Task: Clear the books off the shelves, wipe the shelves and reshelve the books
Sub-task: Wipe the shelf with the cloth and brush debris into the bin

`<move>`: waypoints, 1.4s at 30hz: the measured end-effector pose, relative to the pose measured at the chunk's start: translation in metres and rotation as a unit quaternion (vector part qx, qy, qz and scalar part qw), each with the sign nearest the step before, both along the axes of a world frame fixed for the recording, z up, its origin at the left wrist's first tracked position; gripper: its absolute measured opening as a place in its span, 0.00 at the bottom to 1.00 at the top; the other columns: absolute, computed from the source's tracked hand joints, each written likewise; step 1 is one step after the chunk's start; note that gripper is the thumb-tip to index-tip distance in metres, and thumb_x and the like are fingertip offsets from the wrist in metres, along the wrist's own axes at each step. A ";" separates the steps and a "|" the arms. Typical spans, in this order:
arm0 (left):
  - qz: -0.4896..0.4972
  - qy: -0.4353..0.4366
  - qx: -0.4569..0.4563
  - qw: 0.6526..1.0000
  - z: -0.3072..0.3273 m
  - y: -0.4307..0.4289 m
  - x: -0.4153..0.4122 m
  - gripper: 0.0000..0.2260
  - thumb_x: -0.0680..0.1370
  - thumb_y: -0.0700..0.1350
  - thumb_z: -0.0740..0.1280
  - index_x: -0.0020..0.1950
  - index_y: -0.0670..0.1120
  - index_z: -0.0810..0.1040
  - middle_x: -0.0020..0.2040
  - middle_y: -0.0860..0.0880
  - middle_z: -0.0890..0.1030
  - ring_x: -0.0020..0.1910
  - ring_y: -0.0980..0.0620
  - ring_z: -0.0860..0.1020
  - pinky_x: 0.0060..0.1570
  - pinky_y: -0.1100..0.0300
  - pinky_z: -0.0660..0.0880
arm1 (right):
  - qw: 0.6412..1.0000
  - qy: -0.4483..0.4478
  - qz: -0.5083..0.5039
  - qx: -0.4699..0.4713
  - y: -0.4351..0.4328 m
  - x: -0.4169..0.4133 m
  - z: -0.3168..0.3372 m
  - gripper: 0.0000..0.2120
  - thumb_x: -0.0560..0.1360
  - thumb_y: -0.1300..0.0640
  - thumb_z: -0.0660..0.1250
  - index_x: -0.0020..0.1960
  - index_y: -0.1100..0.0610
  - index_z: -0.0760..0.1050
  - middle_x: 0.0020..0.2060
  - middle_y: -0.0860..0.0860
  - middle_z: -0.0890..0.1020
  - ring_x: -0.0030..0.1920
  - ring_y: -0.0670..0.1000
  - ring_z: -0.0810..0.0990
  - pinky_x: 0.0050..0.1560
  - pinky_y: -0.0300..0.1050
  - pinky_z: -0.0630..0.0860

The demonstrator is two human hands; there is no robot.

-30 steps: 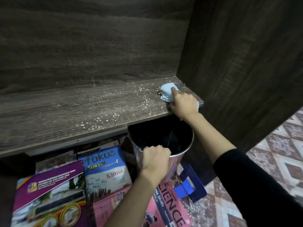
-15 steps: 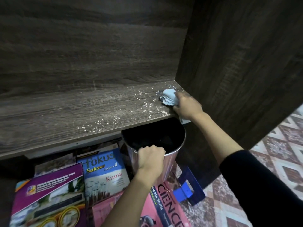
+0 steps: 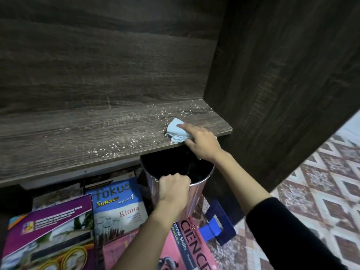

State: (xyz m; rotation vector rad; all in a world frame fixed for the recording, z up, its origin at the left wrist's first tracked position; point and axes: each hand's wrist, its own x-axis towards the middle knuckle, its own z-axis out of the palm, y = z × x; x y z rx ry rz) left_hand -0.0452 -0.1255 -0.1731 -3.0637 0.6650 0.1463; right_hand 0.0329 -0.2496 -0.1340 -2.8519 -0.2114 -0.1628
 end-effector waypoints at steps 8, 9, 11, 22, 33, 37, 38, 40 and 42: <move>-0.004 0.013 -0.005 1.000 0.000 0.007 -0.001 0.13 0.77 0.37 0.61 0.58 0.48 0.78 0.54 0.45 0.81 0.56 0.43 0.79 0.51 0.55 0.73 | 0.994 0.008 -0.028 0.101 -0.019 0.006 0.034 0.23 0.76 0.58 0.63 0.70 0.50 0.69 0.62 0.55 0.78 0.63 0.58 0.75 0.62 0.50 0.70; -0.004 0.013 -0.006 1.000 0.000 0.008 -0.001 0.13 0.77 0.37 0.61 0.58 0.48 0.78 0.55 0.45 0.81 0.56 0.43 0.79 0.51 0.55 0.73 | 0.995 -0.003 -0.074 0.065 -0.021 0.012 0.038 0.23 0.77 0.57 0.61 0.72 0.50 0.66 0.63 0.57 0.77 0.64 0.60 0.74 0.61 0.51 0.69; -0.003 0.014 -0.007 1.000 0.000 0.011 -0.001 0.13 0.77 0.38 0.61 0.59 0.48 0.78 0.55 0.45 0.81 0.57 0.43 0.79 0.52 0.55 0.73 | 0.986 -0.007 -0.168 0.006 -0.025 0.024 0.039 0.25 0.79 0.57 0.58 0.75 0.53 0.59 0.65 0.61 0.73 0.64 0.64 0.73 0.60 0.54 0.69; -0.015 0.004 -0.004 1.000 -0.001 0.016 0.003 0.11 0.78 0.37 0.60 0.57 0.46 0.77 0.55 0.45 0.81 0.56 0.42 0.79 0.50 0.55 0.72 | 0.950 -0.035 -0.289 -0.115 -0.041 0.077 0.006 0.26 0.81 0.63 0.51 0.77 0.62 0.48 0.69 0.67 0.63 0.63 0.65 0.70 0.55 0.58 0.71; -0.027 0.016 0.001 1.000 -0.007 0.014 0.012 0.12 0.77 0.37 0.62 0.58 0.47 0.77 0.54 0.45 0.81 0.55 0.43 0.79 0.48 0.57 0.71 | 0.959 -0.067 -0.249 -0.115 -0.043 0.128 0.002 0.24 0.81 0.63 0.51 0.76 0.63 0.52 0.66 0.67 0.67 0.63 0.66 0.69 0.56 0.57 0.69; -0.029 0.020 -0.001 0.999 -0.006 0.013 0.011 0.11 0.77 0.37 0.62 0.56 0.46 0.78 0.52 0.45 0.81 0.54 0.44 0.79 0.44 0.57 0.69 | 0.965 -0.045 -0.234 -0.106 -0.043 0.144 0.006 0.23 0.80 0.63 0.54 0.74 0.62 0.55 0.66 0.67 0.69 0.64 0.66 0.69 0.59 0.56 0.68; -0.031 0.022 -0.002 0.999 -0.006 0.012 0.011 0.11 0.77 0.37 0.62 0.56 0.46 0.78 0.52 0.45 0.81 0.54 0.44 0.79 0.46 0.57 0.70 | 0.967 -0.040 -0.233 -0.099 -0.043 0.147 0.008 0.23 0.79 0.62 0.56 0.73 0.62 0.57 0.65 0.66 0.70 0.64 0.66 0.69 0.59 0.56 0.68; -0.034 0.022 -0.008 0.999 -0.006 0.012 0.011 0.11 0.77 0.37 0.62 0.57 0.46 0.78 0.53 0.45 0.81 0.54 0.43 0.79 0.48 0.57 0.70 | 0.968 -0.033 -0.235 -0.081 -0.045 0.152 0.011 0.24 0.78 0.59 0.60 0.71 0.62 0.59 0.65 0.65 0.71 0.65 0.66 0.70 0.61 0.55 0.68; -0.033 0.021 -0.013 0.999 -0.006 0.014 0.012 0.11 0.77 0.37 0.62 0.57 0.46 0.78 0.54 0.45 0.81 0.55 0.43 0.79 0.48 0.56 0.69 | 0.967 -0.020 -0.244 -0.065 -0.046 0.153 0.015 0.24 0.77 0.56 0.62 0.70 0.63 0.62 0.64 0.65 0.72 0.65 0.66 0.71 0.62 0.54 0.68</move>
